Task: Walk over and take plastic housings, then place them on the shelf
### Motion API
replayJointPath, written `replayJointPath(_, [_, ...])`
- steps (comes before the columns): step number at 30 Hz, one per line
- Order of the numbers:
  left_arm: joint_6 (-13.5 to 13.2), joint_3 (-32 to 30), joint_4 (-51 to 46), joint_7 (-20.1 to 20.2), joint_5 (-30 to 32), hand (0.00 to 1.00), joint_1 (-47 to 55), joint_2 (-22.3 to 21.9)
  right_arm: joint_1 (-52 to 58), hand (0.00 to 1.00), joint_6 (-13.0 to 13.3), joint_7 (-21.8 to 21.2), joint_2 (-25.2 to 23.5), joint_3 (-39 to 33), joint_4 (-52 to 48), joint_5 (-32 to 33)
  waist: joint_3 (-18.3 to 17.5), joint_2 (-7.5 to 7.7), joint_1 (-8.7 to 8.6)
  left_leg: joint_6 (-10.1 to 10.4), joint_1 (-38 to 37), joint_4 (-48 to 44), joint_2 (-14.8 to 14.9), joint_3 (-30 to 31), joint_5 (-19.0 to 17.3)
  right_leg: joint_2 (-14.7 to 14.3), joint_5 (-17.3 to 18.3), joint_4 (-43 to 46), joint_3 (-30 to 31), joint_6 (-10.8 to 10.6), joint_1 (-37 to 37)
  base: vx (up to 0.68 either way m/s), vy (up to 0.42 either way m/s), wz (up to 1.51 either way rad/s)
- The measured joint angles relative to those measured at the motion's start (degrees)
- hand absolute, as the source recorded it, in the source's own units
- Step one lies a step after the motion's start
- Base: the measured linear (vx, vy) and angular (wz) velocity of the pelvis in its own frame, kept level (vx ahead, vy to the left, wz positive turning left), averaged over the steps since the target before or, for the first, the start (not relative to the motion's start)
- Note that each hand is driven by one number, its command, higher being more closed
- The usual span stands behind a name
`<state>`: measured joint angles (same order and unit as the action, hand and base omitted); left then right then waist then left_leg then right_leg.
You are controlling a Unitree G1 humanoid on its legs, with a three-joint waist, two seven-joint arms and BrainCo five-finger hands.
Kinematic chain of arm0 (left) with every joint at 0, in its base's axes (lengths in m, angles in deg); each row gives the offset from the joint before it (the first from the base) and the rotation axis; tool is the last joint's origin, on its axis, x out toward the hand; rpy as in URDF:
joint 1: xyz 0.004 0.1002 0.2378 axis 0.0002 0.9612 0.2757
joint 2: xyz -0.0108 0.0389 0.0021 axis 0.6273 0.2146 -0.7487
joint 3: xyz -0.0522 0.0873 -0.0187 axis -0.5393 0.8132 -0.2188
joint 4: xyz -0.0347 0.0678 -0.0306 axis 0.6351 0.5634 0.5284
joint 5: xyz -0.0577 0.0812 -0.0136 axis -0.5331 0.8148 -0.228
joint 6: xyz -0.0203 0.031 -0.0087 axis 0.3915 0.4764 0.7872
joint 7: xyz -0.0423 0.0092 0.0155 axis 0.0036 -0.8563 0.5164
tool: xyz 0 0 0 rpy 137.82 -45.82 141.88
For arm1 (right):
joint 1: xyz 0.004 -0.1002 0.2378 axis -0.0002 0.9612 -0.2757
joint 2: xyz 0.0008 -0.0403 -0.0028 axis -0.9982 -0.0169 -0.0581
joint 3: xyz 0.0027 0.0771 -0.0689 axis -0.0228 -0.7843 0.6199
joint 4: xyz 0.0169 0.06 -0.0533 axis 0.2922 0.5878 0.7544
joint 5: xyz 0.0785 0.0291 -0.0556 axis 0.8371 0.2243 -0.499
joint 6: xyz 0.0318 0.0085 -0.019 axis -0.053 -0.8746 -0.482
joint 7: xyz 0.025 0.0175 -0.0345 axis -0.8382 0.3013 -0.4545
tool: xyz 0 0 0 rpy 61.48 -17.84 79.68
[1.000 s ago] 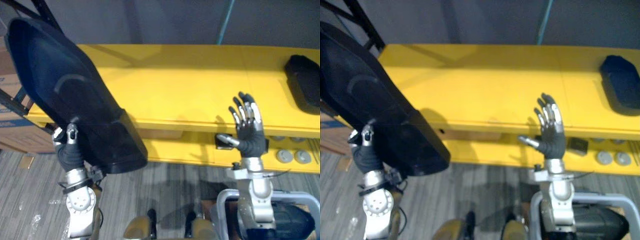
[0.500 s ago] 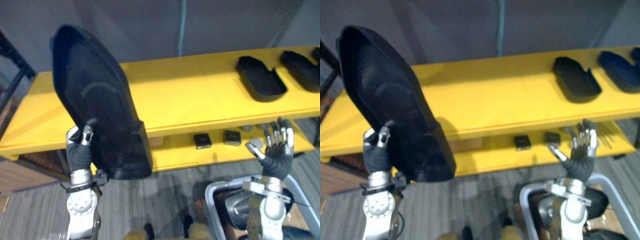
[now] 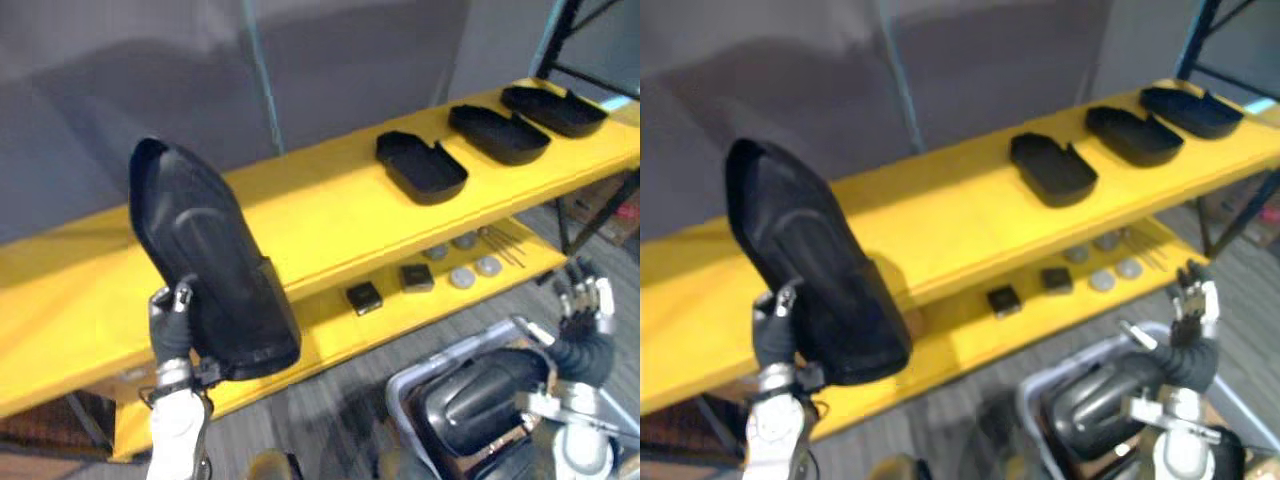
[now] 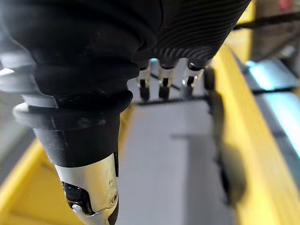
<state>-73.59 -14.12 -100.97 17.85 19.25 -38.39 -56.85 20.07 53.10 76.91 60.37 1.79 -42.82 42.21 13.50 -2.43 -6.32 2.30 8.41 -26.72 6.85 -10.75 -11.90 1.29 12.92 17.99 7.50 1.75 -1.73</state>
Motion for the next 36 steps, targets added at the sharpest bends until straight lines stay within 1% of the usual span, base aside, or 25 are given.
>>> replayJointPath(1, [0.0, -0.5, -0.5, -0.4, 0.3, 1.0, -0.4, 0.2, -1.5, 0.0, 0.0, -0.4, 1.1, 0.1, 0.2, 0.2, -0.2, -0.37, -0.07, 1.7, -0.5, 8.1, -0.5, 3.2, 1.5, -0.4, -0.1, -0.2, 1.6, -1.1, -0.1, 0.2, 0.125, -0.7])
replayJointPath(4, [0.2, -1.6, -0.6, -1.8, 0.6, 1.0, -1.1, 0.9, -4.0, 0.0, 0.0, -0.7, 3.2, 0.7, 0.3, 0.7, -0.9, -1.48, 0.11, 1.1, -1.1, 12.6, -0.4, 5.6, 4.8, -1.2, 1.0, 0.5, 5.9, -3.4, 0.3, 0.25, 0.21, -0.95])
replayJointPath(5, [0.5, -2.5, -0.6, -2.1, 0.7, 1.0, -1.4, 1.5, -4.8, 0.0, 0.0, -0.7, 3.4, 0.7, 0.4, 0.7, -1.2, -1.96, 0.37, 1.6, -1.8, 12.6, -0.7, 5.4, 9.3, -1.1, 1.3, 0.7, 6.9, -4.6, 0.6, 0.24, 0.271, -1.04])
replayJointPath(7, [1.2, -3.9, -0.8, -2.1, 0.7, 1.0, -2.4, 2.8, -4.2, 0.0, -0.1, -0.8, 1.9, 2.0, 0.5, 1.6, -1.7, -0.69, -0.1, 1.3, -2.5, 13.0, -2.3, 3.6, 8.8, 1.6, 0.5, -0.7, 4.6, -6.7, 0.6, 0.19, 0.247, -0.57])
replayJointPath(8, [2.6, -4.4, -1.0, -2.2, 0.8, 1.0, -4.3, 3.8, -3.6, 0.0, -0.2, -0.8, 0.3, 2.6, 0.5, 1.9, -1.9, 0.6, -0.74, 0.3, -3.0, 15.6, -3.6, 2.5, 9.5, 3.6, -1.1, -2.3, 2.4, -8.6, 1.0, 0.12, 0.174, -0.17])
replayJointPath(9, [3.0, -4.8, -1.0, -2.4, 0.8, 1.0, -4.9, 3.9, -3.8, 0.0, -0.3, -0.8, -0.3, 2.9, 0.5, 1.8, -1.9, 0.99, -0.6, -0.1, -3.5, 17.0, -3.9, 1.6, 9.9, 4.0, -2.0, -3.1, 1.5, -8.9, 1.3, 0.12, 0.194, -0.42])
replayJointPath(11, [6.9, -6.5, -2.0, -3.7, 1.0, 1.0, -6.8, 3.9, -5.0, 0.0, -0.3, -1.0, -1.3, 4.5, 0.4, 0.5, -2.2, 1.65, -0.41, -0.7, -4.2, 19.5, -4.6, -0.9, 10.4, 5.6, -5.3, -7.4, -2.9, -9.3, 1.4, 0.08, 0.111, -0.5])
replayJointPath(12, [7.8, -6.6, -2.0, -4.2, 1.3, 1.0, -7.3, 3.9, -5.3, 0.0, -0.3, -1.0, -1.3, 4.9, 0.4, 0.2, -2.2, 1.62, -0.4, -0.7, -4.2, 19.5, -4.7, -1.0, 10.4, 5.8, -6.0, -8.2, -3.3, -9.3, 1.2, 0.08, 0.075, -0.2])
replayJointPath(13, [10.0, -6.7, -2.0, -4.4, 2.4, 1.0, -8.3, 3.9, -5.4, 0.0, -0.4, -1.0, -1.5, 5.2, 0.4, -0.8, -2.2, 1.59, -0.54, -0.7, -4.2, 19.8, -5.0, -0.8, 10.4, 6.1, -7.0, -9.9, -4.6, -9.2, 0.5, 0.06, 0.048, -0.05])
replayJointPath(14, [11.0, -6.6, -2.0, -4.2, 2.7, 1.0, -8.8, 3.9, -5.5, 0.0, -0.5, -0.9, -1.6, 5.3, 0.4, -1.4, -2.2, 1.6, -0.55, -0.8, -4.3, 20.1, -5.2, -0.8, 10.5, 6.2, -7.3, -10.3, -5.5, -9.2, 0.3, 0.06, 0.044, 0.09])
replayJointPath(15, [14.0, -6.3, -2.1, -4.0, 2.9, 1.0, -10.0, 3.9, -5.7, 0.0, -0.9, -0.6, -1.5, 5.2, 0.4, -3.0, -2.2, 1.61, -0.63, -1.0, -4.3, 20.4, -5.6, -0.5, 10.6, 6.7, -7.3, -11.1, -6.6, -9.1, -0.2, 0.03, 0.022, 0.11])
replayJointPath(16, [15.2, -6.3, -2.1, -3.9, 2.9, 1.0, -10.4, 3.9, -5.8, 0.0, -1.1, -0.6, -1.6, 5.2, 0.4, -3.3, -2.2, 1.59, -0.64, -1.0, -4.3, 20.5, -5.7, -0.5, 10.6, 6.8, -7.3, -11.5, -6.8, -9.1, -0.4, 0.01, 0.008, 0.1])
replayJointPath(17, [18.2, -6.3, -2.1, -3.6, 2.9, 1.0, -11.1, 4.2, -6.2, 0.0, -2.0, -0.5, -1.5, 5.2, 0.4, -3.4, -2.2, 1.56, -0.65, -1.0, -4.3, 20.6, -5.8, -0.4, 10.6, 6.9, -7.4, -11.8, -7.5, -9.1, -0.4, 0.0, 0.0, 0.0])
replayJointPath(18, [21.1, -6.3, -1.6, -3.2, 2.9, 1.0, -12.0, 5.1, -6.5, 0.0, -2.7, -0.4, -1.4, 5.1, 0.4, -3.4, -2.1, 1.52, -0.69, -1.1, -4.4, 20.9, -5.8, -0.4, 10.8, 6.8, -7.4, -12.1, -7.6, -9.1, -0.5, 0.0, 0.0, 0.0])
replayJointPath(19, [22.4, -6.3, -1.1, -3.1, 2.9, 1.0, -12.5, 5.9, -6.6, 0.0, -3.0, -0.4, -1.2, 5.1, 0.4, -3.3, -2.2, 1.51, -0.74, -1.1, -4.5, 21.2, -5.8, -0.4, 11.0, 6.8, -7.5, -12.3, -7.7, -8.9, -0.5, -0.05, -0.029, -0.02])
replayJointPath(20, [25.0, -6.3, 0.6, -3.0, 2.8, 1.0, -14.3, 7.5, -6.7, 0.0, -3.5, -0.6, -0.5, 5.0, 0.4, -3.1, -2.1, 1.46, -0.77, -1.0, -4.5, 21.5, -5.8, -0.4, 11.2, 6.7, -7.6, -12.7, -7.8, -8.7, -0.5, -0.04, -0.021, -0.03])
replayJointPath(21, [26.3, -6.4, 2.0, -2.8, 2.7, 1.0, -15.6, 8.4, -6.7, 0.0, -3.9, -0.7, 0.0, 5.0, 0.4, -2.9, -2.1, 1.41, -0.8, -1.0, -4.6, 21.7, -5.8, -0.5, 11.4, 6.7, -7.6, -12.8, -7.8, -8.7, -0.6, -0.05, -0.018, -0.04])
replayJointPath(23, [30.5, -6.4, 9.0, -2.4, 2.3, 1.0, -20.3, 12.1, -6.7, 0.0, -5.0, -1.0, 1.1, 4.9, 0.5, -2.7, -2.1, 1.21, -1.1, -1.1, -5.8, 23.4, -5.9, -0.8, 12.3, 6.7, -8.0, -13.1, -7.8, -8.3, -1.0, -0.05, -0.001, -0.07])
replayJointPath(25, [34.5, -7.2, 18.5, -1.7, 1.5, 1.0, -25.5, 16.2, -6.7, 0.0, -5.2, -2.2, 1.3, 5.0, 0.7, -2.0, -2.1, 1.0, -2.42, -1.1, -7.1, 25.1, -6.0, -1.1, 13.0, 6.7, -8.2, -13.5, -7.6, -8.3, -1.6, -0.05, 0.013, -0.09])
replayJointPath(26, [35.6, -7.6, 20.8, -1.4, 1.0, 1.0, -26.9, 17.1, -6.6, 0.0, -5.2, -2.6, 1.3, 5.0, 0.8, -1.5, -2.0, 0.95, -2.67, -1.1, -7.4, 25.5, -6.1, -1.3, 13.2, 6.7, -8.2, -13.6, -7.5, -8.3, -1.5, -0.04, 0.014, -0.15])
replayJointPath(28, [39.1, -8.0, 31.4, -0.8, -1.9, 1.0, -31.8, 21.1, -6.5, 0.0, -5.2, -4.2, 1.8, 5.3, 2.8, -0.4, -2.1, 0.79, -3.9, -0.7, -8.9, 28.2, -6.0, -2.5, 14.3, 6.6, -8.3, -14.3, -6.6, -8.2, -1.2, -0.04, 0.012, -0.23])
replayJointPath(29, [39.3, -8.0, 32.5, -0.7, -2.2, 1.0, -32.2, 21.4, -6.5, 0.0, -5.2, -4.4, 1.8, 5.3, 3.0, -0.4, -2.1, 0.77, -4.0, -0.6, -9.1, 28.4, -6.0, -2.7, 14.5, 6.6, -8.3, -14.4, -6.4, -8.2, -1.2, -0.02, 0.009, -0.26])
replayJointPath(30, [40.7, -8.0, 36.7, -0.3, -2.9, 1.0, -34.3, 22.0, -6.2, 0.0, -5.2, -4.7, 2.1, 5.3, 3.7, -0.4, -2.1, 0.64, -4.19, -0.7, -9.8, 29.3, -6.0, -3.5, 14.9, 6.5, -8.4, -14.5, -5.8, -8.2, -1.1, 0.01, 0.005, -0.2])
replayJointPath(31, [41.1, -8.0, 38.4, -0.2, -3.4, 1.0, -35.2, 22.1, -6.0, 0.0, -5.2, -4.8, 2.3, 5.3, 4.0, -0.4, -2.1, 0.6, -4.22, -0.7, -10.0, 29.5, -6.0, -3.8, 14.9, 6.5, -8.5, -14.6, -5.5, -8.3, -1.1, 0.03, 0.006, -0.25])
replayJointPath(36, [44.8, -7.9, 45.4, -0.1, -5.1, 1.0, -41.3, 22.7, -6.0, 0.0, -5.2, -7.2, 3.1, 5.5, 4.5, 0.7, -2.2, 0.43, -6.1, -0.7, -10.6, 30.5, -5.9, -4.9, 15.4, 6.2, -9.0, -14.6, -4.2, -8.2, -1.0, 0.04, 0.004, -0.11])
